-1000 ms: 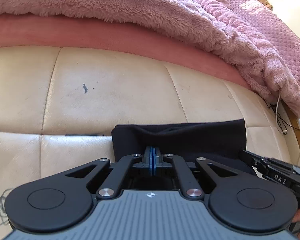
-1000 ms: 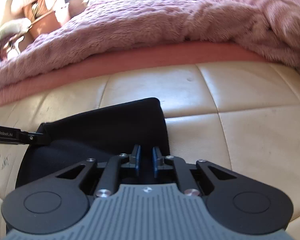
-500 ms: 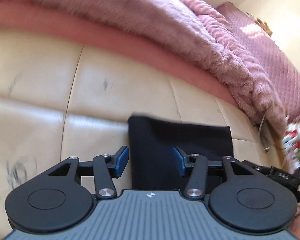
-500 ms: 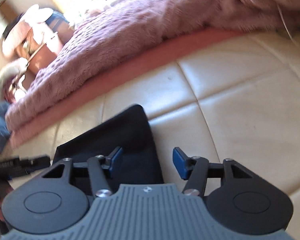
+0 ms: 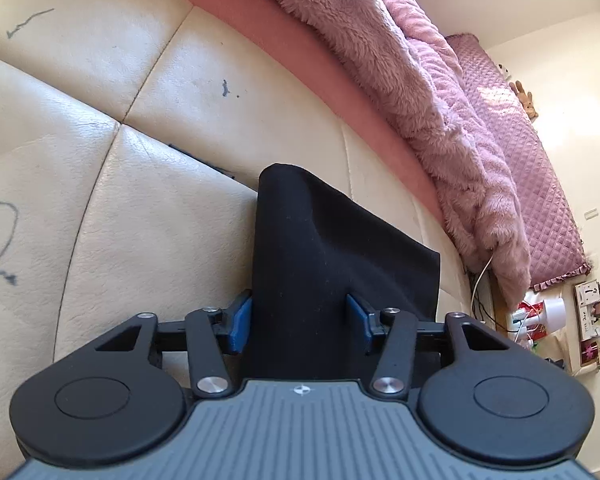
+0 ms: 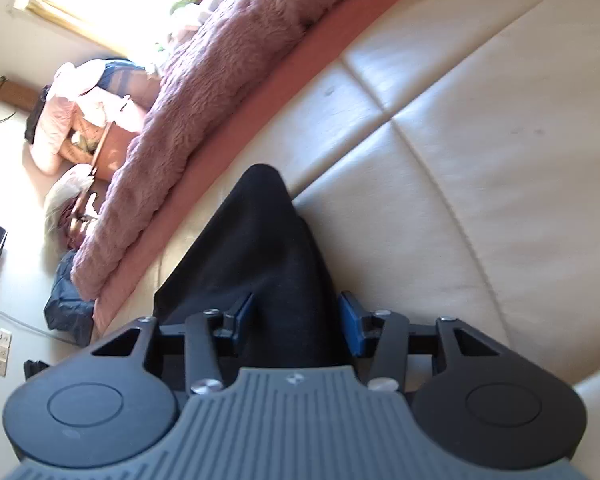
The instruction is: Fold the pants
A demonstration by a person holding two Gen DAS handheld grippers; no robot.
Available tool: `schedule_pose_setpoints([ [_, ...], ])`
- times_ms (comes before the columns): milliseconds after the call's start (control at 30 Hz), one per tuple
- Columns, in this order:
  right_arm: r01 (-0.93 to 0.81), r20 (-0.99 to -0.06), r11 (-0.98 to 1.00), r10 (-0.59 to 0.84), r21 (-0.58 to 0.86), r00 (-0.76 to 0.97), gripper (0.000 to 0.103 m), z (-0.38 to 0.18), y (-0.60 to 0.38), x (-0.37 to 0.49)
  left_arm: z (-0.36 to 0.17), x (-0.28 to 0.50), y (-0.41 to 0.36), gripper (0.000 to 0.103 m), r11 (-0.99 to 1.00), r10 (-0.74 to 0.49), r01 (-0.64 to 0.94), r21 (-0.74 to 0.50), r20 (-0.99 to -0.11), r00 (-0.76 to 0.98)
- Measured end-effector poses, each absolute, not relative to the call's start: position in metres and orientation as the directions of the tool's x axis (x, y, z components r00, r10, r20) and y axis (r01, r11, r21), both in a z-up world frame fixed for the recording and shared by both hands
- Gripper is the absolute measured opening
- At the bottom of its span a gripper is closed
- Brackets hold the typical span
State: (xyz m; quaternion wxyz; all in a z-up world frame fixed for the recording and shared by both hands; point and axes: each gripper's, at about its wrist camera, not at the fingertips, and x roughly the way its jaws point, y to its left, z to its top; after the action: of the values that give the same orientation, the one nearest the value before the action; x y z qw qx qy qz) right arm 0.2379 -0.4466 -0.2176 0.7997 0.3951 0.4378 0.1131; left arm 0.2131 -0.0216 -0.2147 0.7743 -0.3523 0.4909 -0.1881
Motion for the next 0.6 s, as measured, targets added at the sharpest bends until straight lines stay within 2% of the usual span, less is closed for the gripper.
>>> schedule_pose_setpoints([
  [133, 0.178, -0.579, 0.609, 0.563, 0.773, 0.589, 0.026, -0.226, -0.453, 0.240, -0.214, 0.214, -0.022, 0.037, 0.681, -0.638, -0.061, -0.730, -0.632, 0.440],
  [233, 0.196, -0.574, 0.582, 0.584, 0.789, 0.575, 0.021, -0.226, -0.453, 0.241, -0.210, 0.214, -0.019, 0.029, 0.690, -0.623, -0.079, -0.719, -0.646, 0.441],
  [433, 0.195, -0.569, 0.573, 0.598, 0.796, 0.565, 0.012, -0.209, -0.441, 0.234, -0.186, 0.207, -0.005, 0.023, 0.754, -0.574, -0.045, -0.656, -0.690, 0.442],
  [600, 0.131, -0.558, 0.589, 0.637, 0.798, 0.532, 0.011, -0.187, -0.403, 0.235, -0.165, 0.198, 0.039, 0.023, 0.772, -0.539, -0.053, -0.633, -0.697, 0.473],
])
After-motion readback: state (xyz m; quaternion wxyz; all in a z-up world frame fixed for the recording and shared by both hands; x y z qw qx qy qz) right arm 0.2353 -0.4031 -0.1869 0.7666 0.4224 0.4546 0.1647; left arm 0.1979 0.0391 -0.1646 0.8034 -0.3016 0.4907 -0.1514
